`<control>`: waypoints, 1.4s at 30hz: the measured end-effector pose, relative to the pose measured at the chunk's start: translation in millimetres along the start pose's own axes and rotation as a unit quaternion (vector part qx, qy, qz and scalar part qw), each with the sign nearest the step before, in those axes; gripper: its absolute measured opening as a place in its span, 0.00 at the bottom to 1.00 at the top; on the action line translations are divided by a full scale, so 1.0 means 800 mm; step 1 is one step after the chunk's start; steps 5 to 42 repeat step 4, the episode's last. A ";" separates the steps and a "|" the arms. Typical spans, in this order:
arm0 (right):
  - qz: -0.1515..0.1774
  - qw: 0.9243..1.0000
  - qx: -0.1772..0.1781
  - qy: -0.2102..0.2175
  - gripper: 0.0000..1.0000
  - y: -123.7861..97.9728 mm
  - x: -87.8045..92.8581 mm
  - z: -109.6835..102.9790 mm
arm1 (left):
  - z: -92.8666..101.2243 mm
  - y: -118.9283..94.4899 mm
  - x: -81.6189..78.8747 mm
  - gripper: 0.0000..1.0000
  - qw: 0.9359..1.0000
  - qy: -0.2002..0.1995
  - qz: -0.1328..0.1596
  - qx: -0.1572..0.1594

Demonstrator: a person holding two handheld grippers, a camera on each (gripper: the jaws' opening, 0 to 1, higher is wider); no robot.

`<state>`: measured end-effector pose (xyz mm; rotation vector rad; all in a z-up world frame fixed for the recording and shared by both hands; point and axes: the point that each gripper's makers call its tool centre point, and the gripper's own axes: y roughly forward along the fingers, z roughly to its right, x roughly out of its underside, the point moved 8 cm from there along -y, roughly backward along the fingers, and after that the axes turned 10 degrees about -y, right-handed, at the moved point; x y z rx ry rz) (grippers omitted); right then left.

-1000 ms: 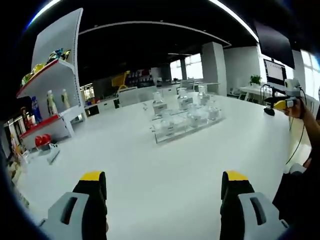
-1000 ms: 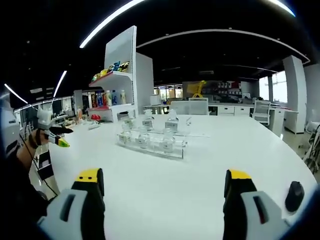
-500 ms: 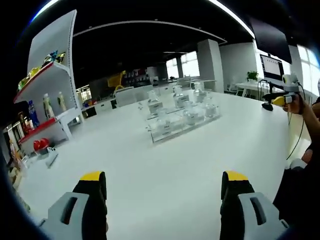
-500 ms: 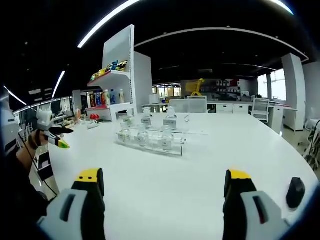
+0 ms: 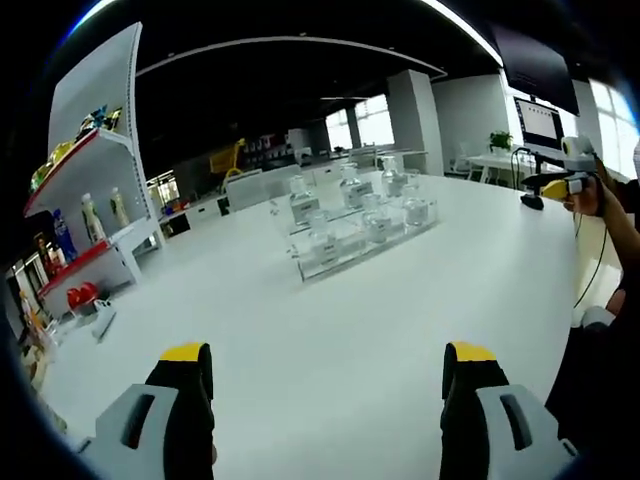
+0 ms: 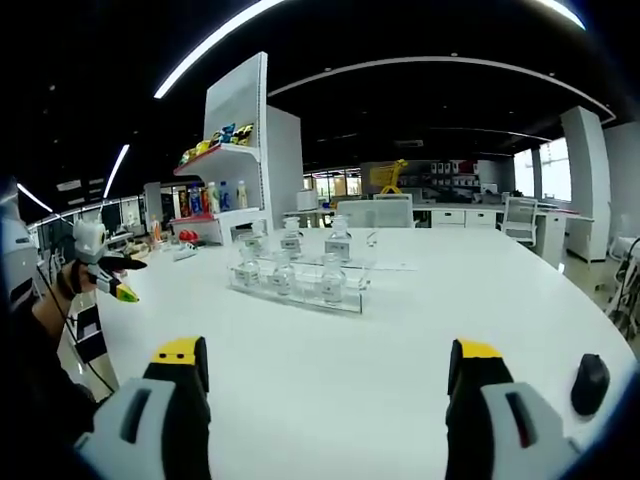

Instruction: Identify the label on the chemical reagent bottle, grasp the chemical reagent bottle, and place it in the designated position on the reagent rack

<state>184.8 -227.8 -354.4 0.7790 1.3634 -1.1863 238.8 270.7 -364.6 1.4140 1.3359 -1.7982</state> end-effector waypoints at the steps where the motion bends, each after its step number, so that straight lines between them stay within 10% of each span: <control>1: 0.000 1.000 0.000 -0.001 0.96 0.000 0.000 0.000 | 0.000 -0.001 -0.001 0.95 1.000 0.000 0.002 0.000; 42: -0.002 1.000 -0.003 -0.002 0.96 0.001 0.001 -0.001 | 0.002 -0.002 -0.003 0.95 1.000 0.002 0.004 0.002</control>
